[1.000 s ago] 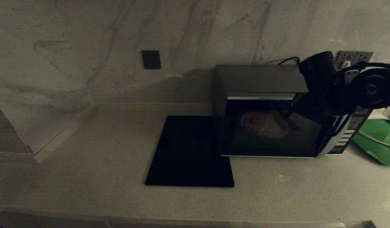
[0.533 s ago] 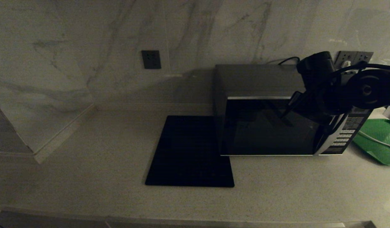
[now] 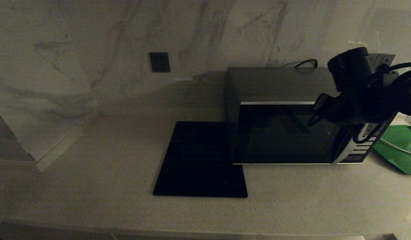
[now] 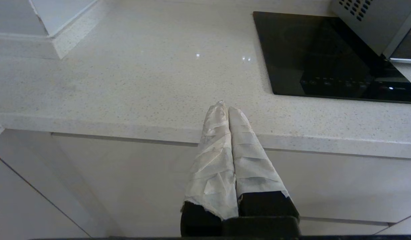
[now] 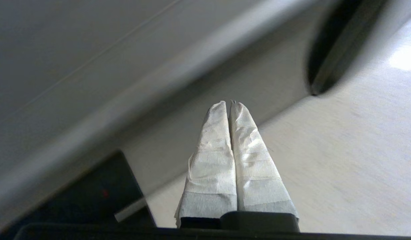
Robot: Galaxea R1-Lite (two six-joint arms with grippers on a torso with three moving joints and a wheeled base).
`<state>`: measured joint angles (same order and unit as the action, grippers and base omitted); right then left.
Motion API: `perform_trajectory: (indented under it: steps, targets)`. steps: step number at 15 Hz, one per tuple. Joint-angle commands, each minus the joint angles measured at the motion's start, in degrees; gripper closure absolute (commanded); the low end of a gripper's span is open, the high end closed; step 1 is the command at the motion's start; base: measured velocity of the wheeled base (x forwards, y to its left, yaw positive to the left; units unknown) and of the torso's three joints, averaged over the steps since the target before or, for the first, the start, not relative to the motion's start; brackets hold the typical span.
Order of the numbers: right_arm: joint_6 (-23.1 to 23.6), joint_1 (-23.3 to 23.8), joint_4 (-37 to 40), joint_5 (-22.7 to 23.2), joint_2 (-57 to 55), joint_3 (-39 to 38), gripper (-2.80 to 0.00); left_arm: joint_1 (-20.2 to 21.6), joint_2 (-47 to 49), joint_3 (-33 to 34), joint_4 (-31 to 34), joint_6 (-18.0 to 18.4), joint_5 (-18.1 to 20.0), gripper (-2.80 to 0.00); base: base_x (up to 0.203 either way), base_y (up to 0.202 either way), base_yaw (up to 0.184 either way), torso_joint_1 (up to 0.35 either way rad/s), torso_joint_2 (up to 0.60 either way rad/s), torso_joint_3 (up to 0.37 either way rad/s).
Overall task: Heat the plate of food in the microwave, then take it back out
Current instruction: Close the microwave oven
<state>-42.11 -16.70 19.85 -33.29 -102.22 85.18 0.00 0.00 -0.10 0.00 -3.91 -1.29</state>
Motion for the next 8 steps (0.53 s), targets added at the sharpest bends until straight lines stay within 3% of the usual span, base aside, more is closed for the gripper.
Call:
perform_trajectory:
  steps: [1, 3, 5, 8]
  targets:
    - [0.9, 0.4, 1.0, -0.3, 9.1, -5.0, 0.00, 0.0, 0.0, 0.0, 0.0, 0.0, 0.0, 0.00, 0.000, 0.000, 0.000, 0.000, 0.00, 0.000]
    - [4.1, 2.5, 1.2, -0.2, 15.0, -8.9, 0.00, 0.0, 0.0, 0.0, 0.0, 0.0, 0.0, 0.00, 0.000, 0.000, 0.000, 0.000, 0.00, 0.000]
    - [9.0, 7.7, 1.2, 1.2, 19.3, -10.7, 0.00, 0.0, 0.0, 0.0, 0.0, 0.0, 0.0, 0.00, 0.000, 0.000, 0.000, 0.000, 0.00, 0.000]
    - [13.9, 17.9, 2.1, 9.3, 24.8, -10.7, 0.00, 0.0, 0.0, 0.0, 0.0, 0.0, 0.0, 0.00, 0.000, 0.000, 0.000, 0.000, 0.00, 0.000]
